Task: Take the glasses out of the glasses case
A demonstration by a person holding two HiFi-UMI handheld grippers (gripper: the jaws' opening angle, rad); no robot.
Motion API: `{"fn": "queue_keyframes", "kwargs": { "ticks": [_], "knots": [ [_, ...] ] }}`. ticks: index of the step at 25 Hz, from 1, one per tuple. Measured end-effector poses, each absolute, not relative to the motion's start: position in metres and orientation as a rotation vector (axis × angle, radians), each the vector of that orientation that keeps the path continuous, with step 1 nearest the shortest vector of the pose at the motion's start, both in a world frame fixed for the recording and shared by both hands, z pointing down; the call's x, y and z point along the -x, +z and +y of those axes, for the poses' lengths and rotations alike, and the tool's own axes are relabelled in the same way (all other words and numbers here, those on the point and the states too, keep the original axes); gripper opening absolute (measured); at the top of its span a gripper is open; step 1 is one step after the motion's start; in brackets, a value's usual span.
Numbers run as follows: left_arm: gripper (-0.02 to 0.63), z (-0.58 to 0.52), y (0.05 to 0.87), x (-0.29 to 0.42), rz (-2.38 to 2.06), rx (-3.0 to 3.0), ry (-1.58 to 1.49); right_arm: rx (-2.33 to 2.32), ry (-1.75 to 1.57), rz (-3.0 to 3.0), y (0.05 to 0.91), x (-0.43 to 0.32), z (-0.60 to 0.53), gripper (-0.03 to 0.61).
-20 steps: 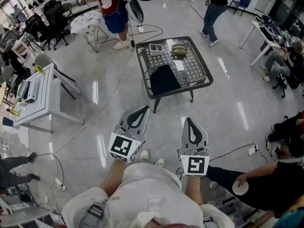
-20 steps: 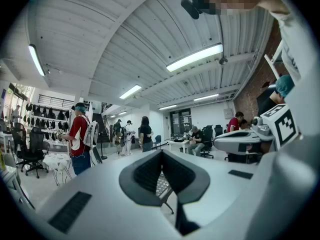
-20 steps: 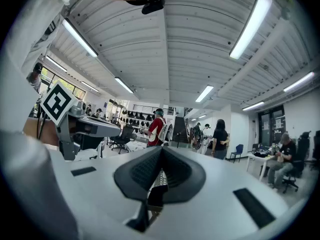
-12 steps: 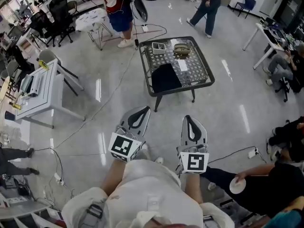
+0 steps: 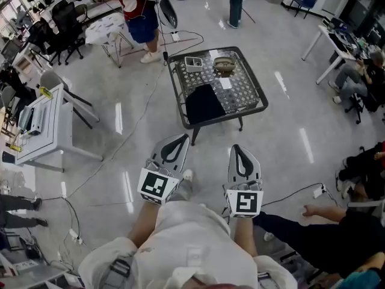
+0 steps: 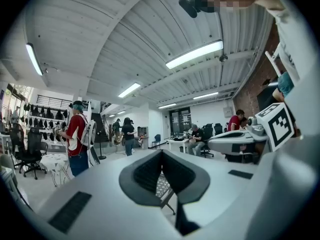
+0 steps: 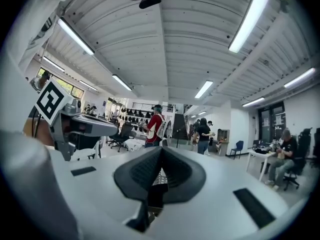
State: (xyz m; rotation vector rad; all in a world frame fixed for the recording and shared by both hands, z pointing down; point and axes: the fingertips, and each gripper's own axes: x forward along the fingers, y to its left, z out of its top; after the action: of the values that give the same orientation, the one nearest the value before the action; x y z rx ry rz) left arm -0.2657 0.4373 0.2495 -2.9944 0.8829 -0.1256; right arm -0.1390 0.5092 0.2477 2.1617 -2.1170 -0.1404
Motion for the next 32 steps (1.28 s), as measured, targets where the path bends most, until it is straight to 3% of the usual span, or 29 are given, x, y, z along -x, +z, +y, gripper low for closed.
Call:
{"fn": "queue_keyframes", "kwargs": {
  "ticks": [17,32],
  "knots": [
    [0.012,0.277,0.258,0.233,0.675,3.055,-0.123,-2.216,-0.109,-1.969,0.258,0.126,0.357,0.005],
    [0.012,0.215,0.269,0.190,0.585,3.111,-0.139,-2.229,-0.004,-1.918,0.266,0.101,0.298,0.005]
  ]
}}
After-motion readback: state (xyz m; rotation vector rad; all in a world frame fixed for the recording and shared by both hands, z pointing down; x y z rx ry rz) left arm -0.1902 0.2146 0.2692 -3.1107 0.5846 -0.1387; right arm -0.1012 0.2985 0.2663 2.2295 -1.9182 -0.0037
